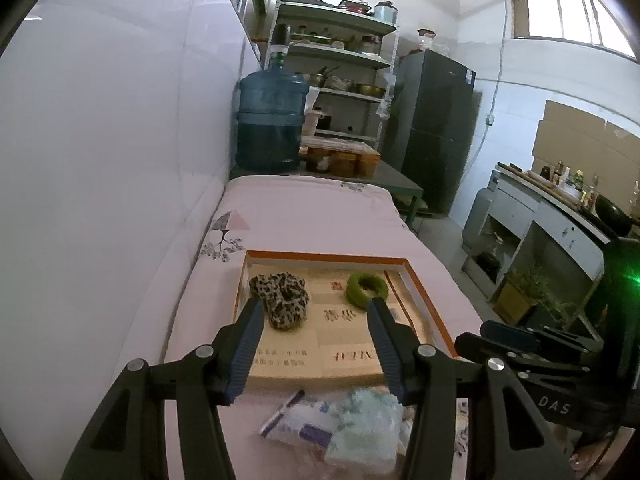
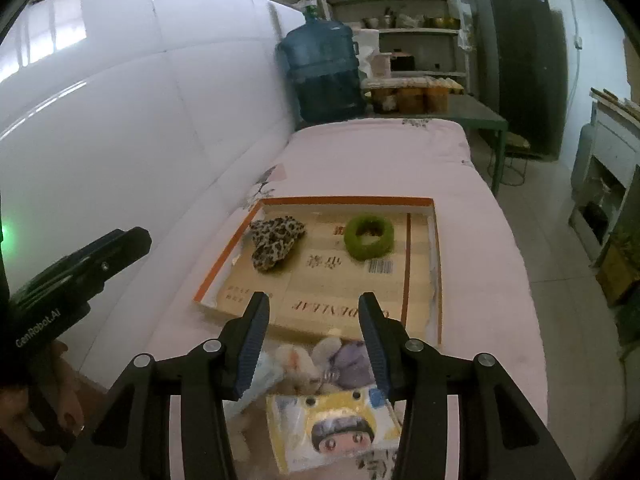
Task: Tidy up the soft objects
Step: 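Withdraw both tools from the tray back toward the pile, then grasp the floral wet-wipe pack with the left tool while the right tool grasps the bagged green sponge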
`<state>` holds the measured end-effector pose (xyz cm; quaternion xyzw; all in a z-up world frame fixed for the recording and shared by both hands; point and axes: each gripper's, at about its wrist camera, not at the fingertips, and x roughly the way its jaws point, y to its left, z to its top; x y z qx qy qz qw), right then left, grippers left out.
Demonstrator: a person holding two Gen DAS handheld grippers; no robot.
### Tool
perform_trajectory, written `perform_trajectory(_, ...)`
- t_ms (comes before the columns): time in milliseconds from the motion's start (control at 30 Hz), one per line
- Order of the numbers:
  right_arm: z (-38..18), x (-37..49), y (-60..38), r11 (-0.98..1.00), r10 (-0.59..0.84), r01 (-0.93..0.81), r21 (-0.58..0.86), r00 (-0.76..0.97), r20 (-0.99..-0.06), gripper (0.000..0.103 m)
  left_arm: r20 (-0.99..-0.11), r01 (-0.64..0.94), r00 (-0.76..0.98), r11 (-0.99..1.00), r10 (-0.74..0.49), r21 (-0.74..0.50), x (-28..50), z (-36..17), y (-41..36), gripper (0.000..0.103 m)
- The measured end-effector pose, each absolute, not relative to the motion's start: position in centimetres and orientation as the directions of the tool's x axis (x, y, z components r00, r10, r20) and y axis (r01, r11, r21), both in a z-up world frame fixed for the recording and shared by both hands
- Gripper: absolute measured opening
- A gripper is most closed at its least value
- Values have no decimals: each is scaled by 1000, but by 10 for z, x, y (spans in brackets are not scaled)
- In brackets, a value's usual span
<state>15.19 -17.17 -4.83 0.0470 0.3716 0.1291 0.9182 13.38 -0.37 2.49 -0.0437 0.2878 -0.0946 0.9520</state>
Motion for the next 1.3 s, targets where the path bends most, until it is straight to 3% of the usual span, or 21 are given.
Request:
perform_trajectory(700,-57,68,-175,966,260,-200,166,704,-661,48,-532,188,816,974,-227,-128,57,17,-11,54)
perform_trajectory(1300,-102,23,-170,976,211,-186,112,689,-694,48,-533,260,789,952,-305,-160,4,-30,-15,54)
